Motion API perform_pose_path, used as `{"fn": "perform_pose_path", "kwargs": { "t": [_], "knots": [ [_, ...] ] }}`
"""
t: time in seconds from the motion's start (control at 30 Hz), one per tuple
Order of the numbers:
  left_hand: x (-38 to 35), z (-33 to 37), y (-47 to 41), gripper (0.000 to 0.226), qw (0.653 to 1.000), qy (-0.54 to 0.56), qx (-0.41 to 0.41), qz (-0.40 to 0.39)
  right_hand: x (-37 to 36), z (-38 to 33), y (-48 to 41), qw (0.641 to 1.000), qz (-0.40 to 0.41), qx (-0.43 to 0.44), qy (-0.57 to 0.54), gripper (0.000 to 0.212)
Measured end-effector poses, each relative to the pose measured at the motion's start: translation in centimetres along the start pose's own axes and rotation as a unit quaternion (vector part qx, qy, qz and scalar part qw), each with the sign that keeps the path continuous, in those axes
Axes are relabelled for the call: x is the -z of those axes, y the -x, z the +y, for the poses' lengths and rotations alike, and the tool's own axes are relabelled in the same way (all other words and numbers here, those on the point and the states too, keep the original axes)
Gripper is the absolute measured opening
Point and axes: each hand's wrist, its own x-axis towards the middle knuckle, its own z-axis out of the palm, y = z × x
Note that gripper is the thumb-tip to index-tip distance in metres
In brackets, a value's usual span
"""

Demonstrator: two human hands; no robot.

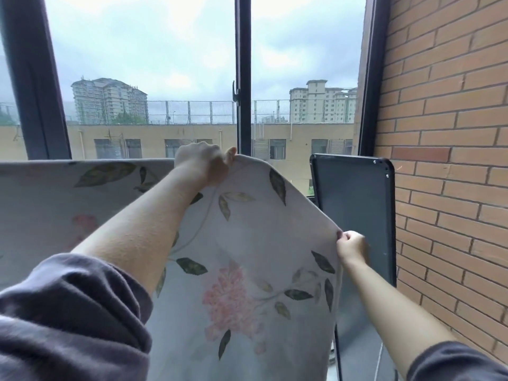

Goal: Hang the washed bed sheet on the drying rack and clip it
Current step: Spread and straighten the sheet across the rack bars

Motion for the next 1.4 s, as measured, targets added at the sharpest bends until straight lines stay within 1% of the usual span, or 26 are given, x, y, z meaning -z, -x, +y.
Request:
{"fn": "perform_pose_path", "kwargs": {
  "t": [0.07, 0.13, 0.2, 0.3, 0.43, 0.5, 0.53, 0.63, 0.67, 0.8, 0.87, 0.93, 1.03, 1.13, 1.17, 1.27, 1.33, 1.4],
  "knots": [
    [-0.1, 0.3, -0.1, 0.072, 1.0, -0.001, 0.003, -0.002, 1.4, -0.7, -1.2, 0.998, 0.053, 0.012, -0.01, 0.023],
    [-0.1, 0.8, -0.2, 0.068, 1.0, 0.003, 0.001, -0.003, 1.8, -0.8, -1.7, 0.998, 0.054, 0.015, 0.017, 0.021],
    [0.0, 1.1, -0.3, 0.066, 1.0, 0.004, 0.001, -0.001, 1.5, -0.1, -1.7, 0.999, 0.006, 0.0, 0.05, 0.02],
    [-0.1, 1.1, -0.4, 0.07, 1.0, -0.001, 0.002, 0.005, 0.6, 1.0, -0.8, 0.994, -0.071, 0.0, 0.079, 0.02],
    [-0.4, 0.3, 0.0, 0.071, 1.0, 0.014, 0.01, 0.018, -0.7, 0.5, 1.2, 0.989, -0.128, 0.031, 0.063, 0.021],
    [-0.7, 0.2, 0.5, 0.068, 0.999, 0.018, 0.007, 0.042, -1.2, -0.1, 2.2, 0.987, -0.147, 0.039, 0.042, 0.015],
    [-0.9, 0.3, 0.8, 0.064, 0.998, 0.018, 0.004, 0.063, -1.5, -0.3, 2.7, 0.986, -0.155, 0.048, 0.029, 0.017],
    [-2.2, 1.1, 2.3, 0.049, 0.993, 0.016, -0.016, 0.119, -2.5, -0.8, 5.1, 0.981, -0.175, 0.076, -0.036, 0.03],
    [-2.8, 1.4, 3.0, 0.048, 0.991, 0.022, -0.022, 0.13, -2.8, -0.8, 6.0, 0.979, -0.175, 0.088, -0.055, 0.035],
    [-5.1, 2.5, 6.3, 0.062, 0.987, -0.015, -0.03, 0.155, -3.9, 0.0, 9.3, 0.973, -0.148, 0.12, -0.127, 0.047],
    [-6.4, 3.0, 8.3, 0.064, 0.987, -0.019, -0.039, 0.153, -4.4, 0.8, 10.9, 0.969, -0.146, 0.128, -0.153, 0.051],
    [-7.6, 3.4, 10.3, 0.063, 0.989, 0.004, -0.042, 0.145, -4.6, 1.6, 12.6, 0.961, -0.155, 0.129, -0.188, 0.052],
    [-9.4, 3.8, 13.8, 0.06, 0.991, 0.043, -0.037, 0.12, -4.1, 2.9, 15.2, 0.954, -0.165, 0.116, -0.222, 0.051],
    [-10.9, 4.4, 18.4, 0.053, 0.989, 0.115, -0.026, 0.092, -3.5, 4.5, 18.2, 0.951, -0.173, 0.11, -0.233, 0.044],
    [-11.5, 4.7, 20.4, 0.05, 0.986, 0.143, -0.02, 0.078, -3.4, 5.2, 19.1, 0.952, -0.178, 0.096, -0.23, 0.042],
    [-14.2, 5.1, 27.0, 0.037, 0.978, 0.209, -0.004, 0.027, -2.8, 8.8, 22.1, 0.957, -0.188, 0.014, -0.219, 0.035],
    [-16.2, 5.0, 31.6, 0.033, 0.972, 0.232, 0.005, -0.02, -2.4, 11.6, 24.7, 0.96, -0.194, -0.058, -0.194, 0.029],
    [-17.4, 4.7, 35.1, 0.032, 0.967, 0.25, 0.021, -0.041, -1.9, 13.7, 27.0, 0.956, -0.202, -0.111, -0.18, 0.027]
  ]
}}
